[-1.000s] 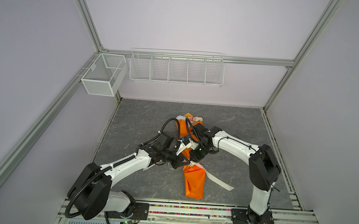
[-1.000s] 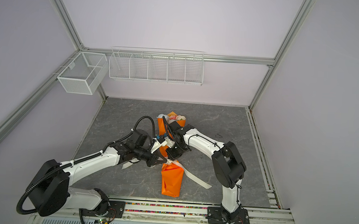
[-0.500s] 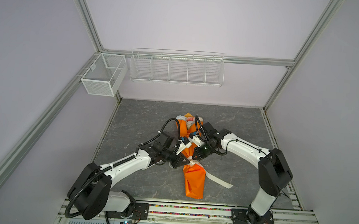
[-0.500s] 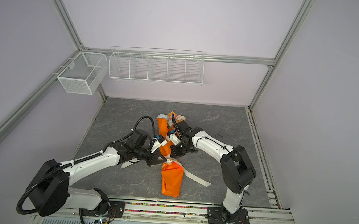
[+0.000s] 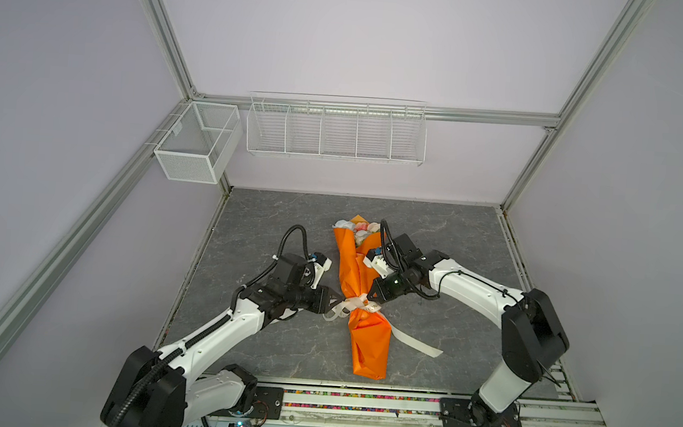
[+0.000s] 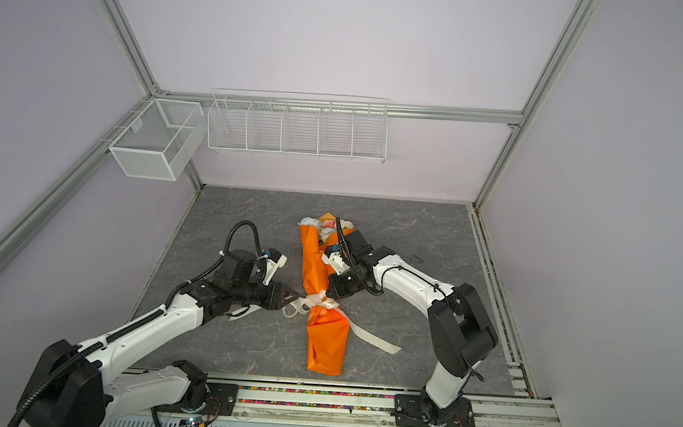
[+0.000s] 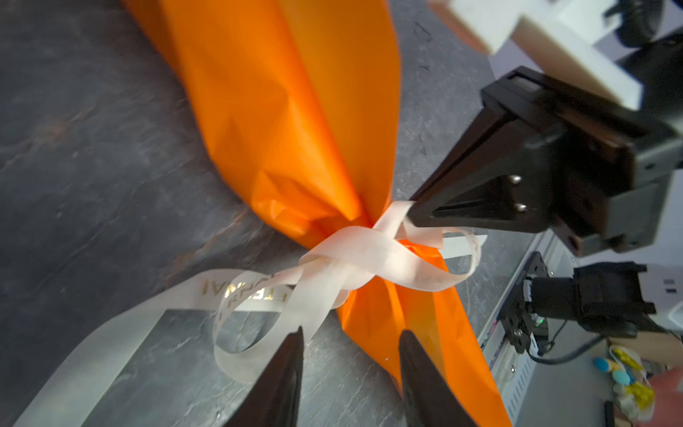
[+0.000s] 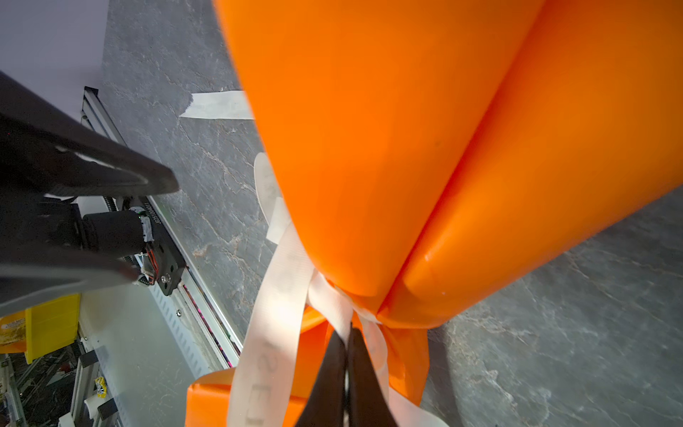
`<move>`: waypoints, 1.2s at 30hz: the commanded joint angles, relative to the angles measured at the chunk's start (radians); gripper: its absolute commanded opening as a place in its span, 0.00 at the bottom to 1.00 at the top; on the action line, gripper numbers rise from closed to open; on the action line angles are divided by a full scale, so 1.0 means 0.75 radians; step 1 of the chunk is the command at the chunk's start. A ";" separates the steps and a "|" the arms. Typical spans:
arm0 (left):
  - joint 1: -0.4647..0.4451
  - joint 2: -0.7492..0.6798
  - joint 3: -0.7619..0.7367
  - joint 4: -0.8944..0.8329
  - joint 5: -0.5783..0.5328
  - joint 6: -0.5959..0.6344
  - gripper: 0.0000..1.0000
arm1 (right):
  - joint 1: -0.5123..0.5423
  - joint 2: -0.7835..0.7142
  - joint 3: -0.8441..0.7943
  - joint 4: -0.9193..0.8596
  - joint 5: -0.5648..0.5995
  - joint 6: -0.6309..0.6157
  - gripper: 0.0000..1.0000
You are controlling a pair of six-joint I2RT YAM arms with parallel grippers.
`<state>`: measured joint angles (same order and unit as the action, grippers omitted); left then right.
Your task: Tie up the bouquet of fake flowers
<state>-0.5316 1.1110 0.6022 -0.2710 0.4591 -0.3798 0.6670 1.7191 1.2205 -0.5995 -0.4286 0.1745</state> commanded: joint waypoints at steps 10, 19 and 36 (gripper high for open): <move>0.005 0.027 -0.243 0.185 -0.056 -0.506 0.44 | -0.008 -0.049 -0.050 0.049 -0.058 0.025 0.09; 0.003 0.240 -0.164 0.201 -0.086 -0.496 0.44 | -0.007 -0.055 -0.054 0.043 -0.057 0.020 0.10; 0.005 0.184 -0.182 0.199 -0.261 -0.521 0.43 | -0.007 -0.057 -0.061 0.045 -0.053 0.016 0.10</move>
<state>-0.5304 1.2850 0.4725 -0.0963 0.3416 -0.7509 0.6670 1.7054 1.1873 -0.5671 -0.4541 0.1871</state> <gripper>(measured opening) 0.433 0.102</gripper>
